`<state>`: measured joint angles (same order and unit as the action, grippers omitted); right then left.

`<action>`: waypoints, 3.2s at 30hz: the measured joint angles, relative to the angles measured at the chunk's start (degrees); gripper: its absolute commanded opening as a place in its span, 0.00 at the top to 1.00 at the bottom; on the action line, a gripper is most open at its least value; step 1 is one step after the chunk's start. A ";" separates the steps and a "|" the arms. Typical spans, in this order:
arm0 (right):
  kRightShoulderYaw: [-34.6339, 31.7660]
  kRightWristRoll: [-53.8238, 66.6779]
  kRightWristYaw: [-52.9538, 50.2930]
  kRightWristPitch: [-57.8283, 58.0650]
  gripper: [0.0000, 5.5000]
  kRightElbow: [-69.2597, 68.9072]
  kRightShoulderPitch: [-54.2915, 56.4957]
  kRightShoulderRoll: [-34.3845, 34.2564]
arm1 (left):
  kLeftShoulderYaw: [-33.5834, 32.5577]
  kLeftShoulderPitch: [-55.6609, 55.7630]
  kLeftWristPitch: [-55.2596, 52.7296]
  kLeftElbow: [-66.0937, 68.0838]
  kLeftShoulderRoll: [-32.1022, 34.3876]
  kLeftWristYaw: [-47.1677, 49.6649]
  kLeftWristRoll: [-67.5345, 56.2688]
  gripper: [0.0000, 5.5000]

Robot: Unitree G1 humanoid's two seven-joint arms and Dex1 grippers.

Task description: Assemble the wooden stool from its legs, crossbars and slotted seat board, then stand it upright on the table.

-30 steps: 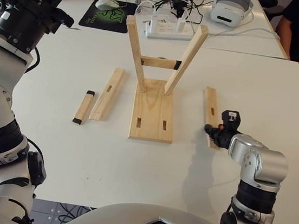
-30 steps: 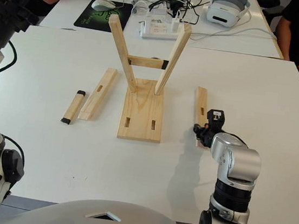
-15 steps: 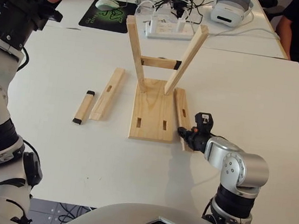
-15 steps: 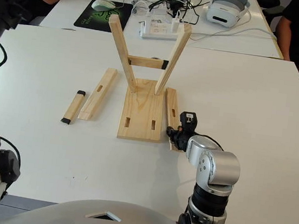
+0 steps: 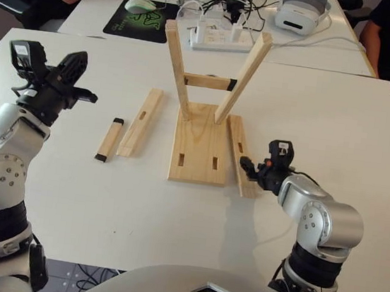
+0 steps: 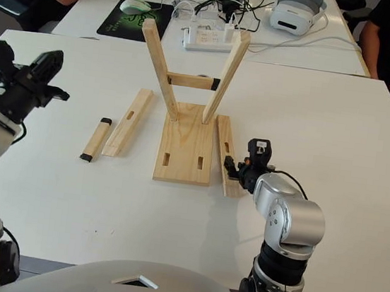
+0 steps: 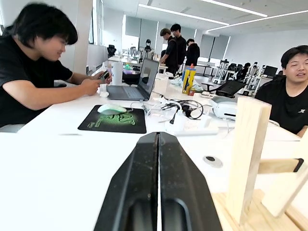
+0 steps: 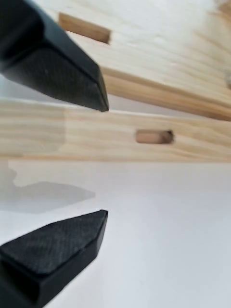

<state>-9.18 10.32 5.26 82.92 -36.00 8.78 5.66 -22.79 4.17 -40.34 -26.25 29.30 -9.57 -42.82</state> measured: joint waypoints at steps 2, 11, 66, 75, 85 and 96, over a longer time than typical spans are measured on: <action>-1.85 -0.91 -0.76 -2.96 0.31 -0.33 1.41 0.86 | 0.72 -4.15 -0.92 -0.85 -0.89 -0.08 0.21 1.00; -3.53 -1.03 -2.47 -9.08 0.31 1.15 5.07 0.66 | 4.11 -11.52 -3.06 0.13 -0.95 -2.79 3.09 1.00; 1.46 -2.02 -0.14 -17.92 0.30 11.72 9.38 4.63 | 10.40 -14.79 1.08 12.46 -1.70 -9.85 21.50 0.56; -1.84 -2.16 -0.85 -20.00 0.30 15.66 10.87 4.73 | 10.93 -12.88 3.38 16.03 -0.99 -13.56 21.65 0.76; -8.34 -1.14 -2.03 -28.60 0.30 21.66 13.11 6.17 | 4.42 -7.08 13.84 13.42 -1.55 -17.12 17.41 0.76; -24.70 40.29 3.37 -23.06 0.30 20.42 31.27 2.28 | 4.85 15.17 17.95 0.19 -1.53 -16.79 7.97 0.76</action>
<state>-33.87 50.61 8.62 59.87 -15.59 40.05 7.94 -17.95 19.34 -22.39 -26.07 27.77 -26.35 -34.85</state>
